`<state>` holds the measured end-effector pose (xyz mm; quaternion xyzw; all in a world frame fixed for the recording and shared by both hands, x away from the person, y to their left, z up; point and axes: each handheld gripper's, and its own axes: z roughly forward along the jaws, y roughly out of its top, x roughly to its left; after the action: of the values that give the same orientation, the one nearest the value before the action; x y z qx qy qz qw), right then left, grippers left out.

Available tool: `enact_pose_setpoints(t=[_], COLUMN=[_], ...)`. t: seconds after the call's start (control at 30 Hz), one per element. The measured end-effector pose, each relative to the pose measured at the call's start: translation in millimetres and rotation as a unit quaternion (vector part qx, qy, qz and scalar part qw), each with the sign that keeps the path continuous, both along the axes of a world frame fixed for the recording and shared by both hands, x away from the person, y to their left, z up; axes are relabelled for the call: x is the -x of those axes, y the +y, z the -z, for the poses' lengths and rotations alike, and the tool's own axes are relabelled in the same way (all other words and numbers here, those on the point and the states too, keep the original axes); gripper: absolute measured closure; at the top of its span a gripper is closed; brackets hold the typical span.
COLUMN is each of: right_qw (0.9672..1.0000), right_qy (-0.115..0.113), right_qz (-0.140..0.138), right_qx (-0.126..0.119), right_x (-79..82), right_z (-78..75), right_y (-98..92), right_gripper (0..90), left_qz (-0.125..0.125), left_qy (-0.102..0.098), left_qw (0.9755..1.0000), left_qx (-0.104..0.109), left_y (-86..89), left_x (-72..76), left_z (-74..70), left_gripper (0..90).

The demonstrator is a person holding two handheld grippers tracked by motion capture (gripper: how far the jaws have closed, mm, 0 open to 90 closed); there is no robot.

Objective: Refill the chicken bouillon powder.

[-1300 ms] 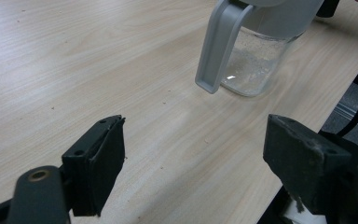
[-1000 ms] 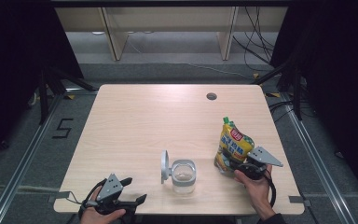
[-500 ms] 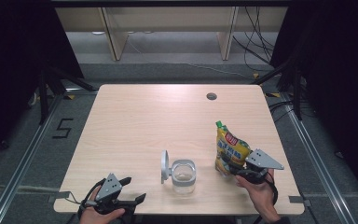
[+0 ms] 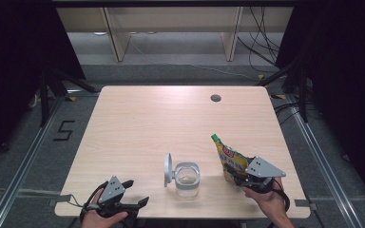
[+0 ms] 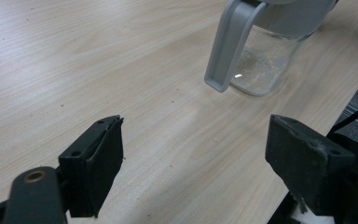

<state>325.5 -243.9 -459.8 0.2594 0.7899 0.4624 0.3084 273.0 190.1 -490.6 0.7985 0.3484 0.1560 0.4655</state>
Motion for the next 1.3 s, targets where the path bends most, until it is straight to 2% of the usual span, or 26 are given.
enact_pose_setpoints(t=[0.03, 0.13, 0.17, 0.27, 0.3, 0.4, 0.43, 0.47, 0.5, 0.57, 0.6, 0.67, 0.7, 0.73, 0.93, 0.97, 1.03, 1.07, 1.1, 1.13, 1.17, 1.2, 1.23, 1.27, 1.3], right_qw=[1.0000, 0.9999, 0.9997, 0.9994, 0.9988, 0.9979, 0.9974, 0.9970, 0.9966, 0.9953, 0.9953, 0.9930, 0.9930, 0.9919, 0.9849, 0.9838, 0.9790, 0.9779, 0.9763, 0.9743, 0.9732, 0.9718, 0.9715, 0.9694, 0.9673], right_qy=[-0.001, -0.006, -0.002, -0.006, -0.001, -0.006, -0.012, -0.013, -0.015, -0.022, -0.013, -0.027, -0.021, -0.026, -0.042, -0.044, -0.054, -0.055, -0.058, -0.062, -0.062, -0.063, -0.059, -0.060, -0.061], right_qz=[0.001, -0.001, -0.005, -0.007, -0.017, -0.017, -0.021, -0.024, -0.025, -0.028, -0.027, -0.038, -0.038, -0.040, -0.060, -0.060, -0.069, -0.072, -0.076, -0.077, -0.080, -0.084, -0.088, -0.092, -0.095], right_qx=[0.003, 0.014, 0.024, 0.033, 0.046, 0.063, 0.068, 0.073, 0.077, 0.090, 0.092, 0.108, 0.110, 0.118, 0.157, 0.163, 0.184, 0.188, 0.194, 0.202, 0.206, 0.211, 0.212, 0.220, 0.227], right_x=[0.5, 1.1, 1.2, -0.9, -1.3, -1.4, -1.8, -2.0, -1.6, -0.7, 1.3, 0.7, 2.6, 2.9, 6.7, 8.2, 9.8, 10.5, 11.0, 10.8, 11.3, 12.1, 13.4, 13.6, 14.3], right_z=[-1.5, -5.6, -7.8, -10.6, -12.2, -15.1, -15.6, -16.8, -17.9, -19.9, -20.9, -23.0, -23.5, -24.2, -25.8, -25.2, -24.5, -23.9, -23.4, -23.1, -22.8, -22.8, -22.6, -22.7, -22.7], right_y=[0.0, 0.8, 0.3, -0.3, -1.3, -2.3, -2.1, -2.4, -2.4, -0.9, 0.1, 1.5, 2.9, 4.1, 11.4, 12.8, 15.6, 16.9, 17.9, 18.9, 20.0, 20.9, 22.6, 24.0, 25.3], right_gripper=[49.9, 49.9, 50.0, 50.0, 50.0, 50.0, 50.0, 50.0, 50.0, 50.0, 50.1, 50.1, 50.1, 50.1, 50.1, 50.2, 50.2, 50.2, 50.2, 50.2, 50.2, 50.2, 50.2, 50.2, 50.2], left_qz=[-0.002, -0.002, -0.003, -0.003, -0.003, -0.004, 0.005, 0.003, -0.001, -0.002, -0.002, -0.002, -0.001, 0.003, 0.000, -0.001, -0.002, 0.000, 0.002, 0.006, 0.003, 0.004, -0.006, -0.012, -0.011], left_qy=[0.001, 0.001, 0.000, 0.000, 0.000, 0.001, -0.008, -0.008, -0.001, -0.001, -0.001, 0.000, -0.001, -0.006, -0.004, -0.001, -0.001, -0.002, -0.007, -0.013, -0.008, -0.011, 0.000, 0.008, 0.007], left_qw=[1.0000, 1.0000, 1.0000, 1.0000, 1.0000, 1.0000, 0.9998, 0.9998, 1.0000, 1.0000, 1.0000, 1.0000, 1.0000, 0.9999, 0.9999, 1.0000, 1.0000, 1.0000, 0.9998, 0.9997, 0.9999, 0.9997, 1.0000, 0.9999, 0.9999], left_qx=[-0.006, 0.005, 0.004, 0.004, 0.004, 0.006, -0.020, -0.019, -0.007, -0.007, -0.007, -0.007, -0.006, -0.015, -0.015, -0.005, -0.007, -0.005, -0.017, -0.020, -0.013, -0.020, -0.003, 0.003, 0.006], left_y=[0.4, -0.4, -0.2, 0.1, 0.2, 0.0, 3.4, 3.0, 1.2, 0.9, 0.8, 0.9, 1.1, 2.5, 2.3, 1.1, 1.2, 1.3, 2.7, 3.4, 2.5, 3.4, 1.3, 0.3, 0.0], left_x=[0.5, 0.6, 0.5, 0.5, 0.5, 0.4, -1.6, -1.4, 0.0, 0.2, 0.2, 0.3, 0.1, -1.1, -0.5, 0.1, 0.1, -0.3, -1.2, -2.3, -1.3, -1.8, 0.4, 1.5, 1.6], left_z=[-0.7, -0.5, -0.6, -0.7, -0.8, -0.7, -1.8, -1.7, -1.1, -1.0, -1.1, -1.2, -1.0, -1.3, -1.3, -0.8, -1.0, -0.7, -1.3, -1.5, -1.2, -1.8, -1.1, -0.8, -0.7], left_gripper=[18.7, 18.7, 18.7, 18.7, 18.7, 18.7, 18.7, 18.7, 18.7, 18.7, 18.7, 18.7, 18.7, 18.7, 18.7, 18.7, 18.7, 18.7, 18.7, 18.7, 18.7, 18.7, 18.7, 18.7, 18.7])
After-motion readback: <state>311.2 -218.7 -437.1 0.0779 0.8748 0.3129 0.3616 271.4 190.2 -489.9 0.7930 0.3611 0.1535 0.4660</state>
